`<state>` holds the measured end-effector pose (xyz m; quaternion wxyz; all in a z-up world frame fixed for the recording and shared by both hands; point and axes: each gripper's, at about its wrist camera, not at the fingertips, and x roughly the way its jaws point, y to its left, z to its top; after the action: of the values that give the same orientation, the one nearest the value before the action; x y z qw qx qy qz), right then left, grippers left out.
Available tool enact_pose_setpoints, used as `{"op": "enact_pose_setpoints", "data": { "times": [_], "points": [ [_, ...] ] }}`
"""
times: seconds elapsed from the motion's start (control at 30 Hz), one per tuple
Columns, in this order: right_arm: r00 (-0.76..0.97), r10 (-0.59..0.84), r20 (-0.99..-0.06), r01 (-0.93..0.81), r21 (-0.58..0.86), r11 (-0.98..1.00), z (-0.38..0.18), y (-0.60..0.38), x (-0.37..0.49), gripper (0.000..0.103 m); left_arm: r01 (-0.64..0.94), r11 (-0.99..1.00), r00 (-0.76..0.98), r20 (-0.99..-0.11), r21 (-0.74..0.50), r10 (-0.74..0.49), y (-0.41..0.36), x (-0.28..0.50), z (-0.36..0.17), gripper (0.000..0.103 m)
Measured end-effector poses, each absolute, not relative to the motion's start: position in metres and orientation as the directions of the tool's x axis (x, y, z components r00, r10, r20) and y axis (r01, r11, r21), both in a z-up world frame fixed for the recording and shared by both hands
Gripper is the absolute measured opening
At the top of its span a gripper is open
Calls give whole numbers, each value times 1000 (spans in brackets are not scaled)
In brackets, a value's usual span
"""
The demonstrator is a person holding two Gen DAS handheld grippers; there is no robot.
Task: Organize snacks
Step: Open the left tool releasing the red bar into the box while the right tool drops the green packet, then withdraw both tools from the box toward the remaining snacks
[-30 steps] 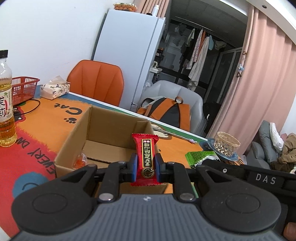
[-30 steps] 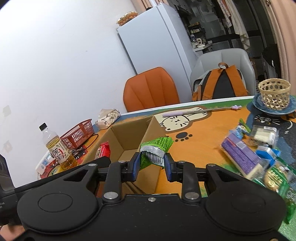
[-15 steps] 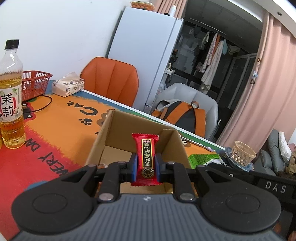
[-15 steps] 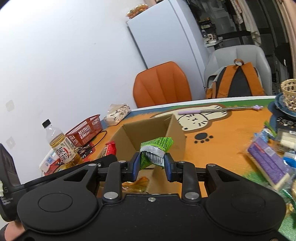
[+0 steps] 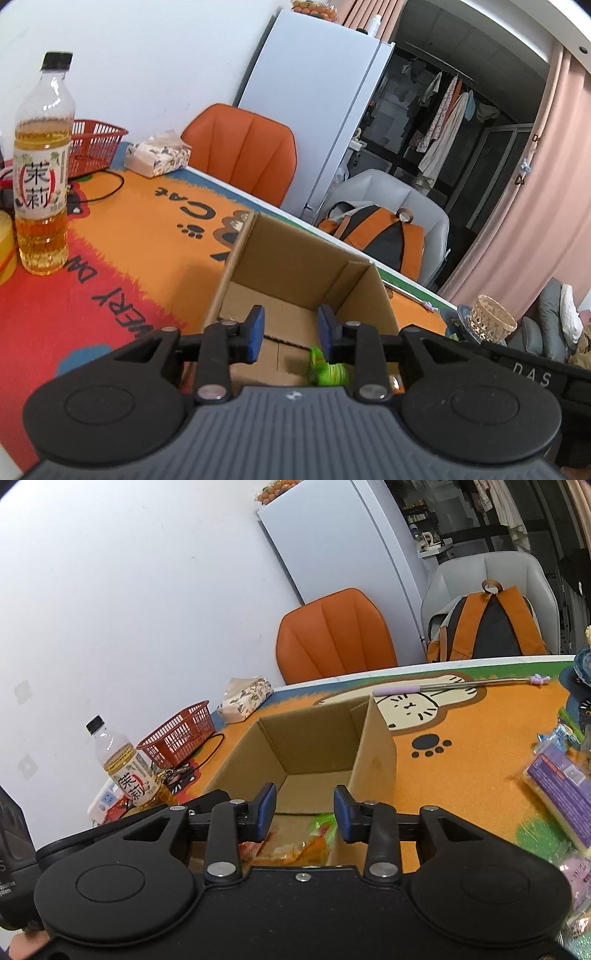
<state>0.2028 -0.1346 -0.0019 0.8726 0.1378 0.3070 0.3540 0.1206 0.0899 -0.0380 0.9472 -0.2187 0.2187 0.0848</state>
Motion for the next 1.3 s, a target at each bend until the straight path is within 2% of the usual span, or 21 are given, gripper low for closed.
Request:
{"op": "enact_pose_setpoints", "data": {
  "times": [0.07,0.13,0.23,0.37,0.5,0.6,0.7,0.73,0.97,1.3],
  "points": [
    [562,703,-436,-529,464,710,-2,-139,200,38,-258,889,890,-451,-378,67,87,117,-37,35],
    [568,700,-432,-525,465,713,-1,-146,196,41,-257,891,892,-446,-375,69,84,114,-36,45],
    [578,695,-428,-517,466,718,-1,-156,192,46,-256,894,894,-441,-369,75,78,110,-33,51],
    [583,686,-435,-502,471,725,-3,-167,189,47,-253,894,895,-440,-369,72,73,106,-33,55],
    [592,673,-443,-489,466,738,-5,-177,184,50,-249,899,895,-441,-362,71,66,101,-32,65],
    [603,661,-446,-481,457,748,-5,-186,180,58,-247,905,894,-441,-347,75,61,98,-30,77],
    [615,653,-442,-470,461,753,-5,-197,175,75,-250,907,893,-442,-340,81,57,96,-28,83],
    [620,650,-439,-465,461,755,-5,-201,174,80,-252,908,892,-444,-336,83,55,95,-28,84],
    [649,619,-441,-429,460,777,-6,-223,168,94,-236,910,890,-452,-340,62,44,92,-29,87],
    [692,571,-442,-388,439,810,-6,-249,162,103,-187,920,896,-443,-346,16,25,88,-25,88]
  ]
}}
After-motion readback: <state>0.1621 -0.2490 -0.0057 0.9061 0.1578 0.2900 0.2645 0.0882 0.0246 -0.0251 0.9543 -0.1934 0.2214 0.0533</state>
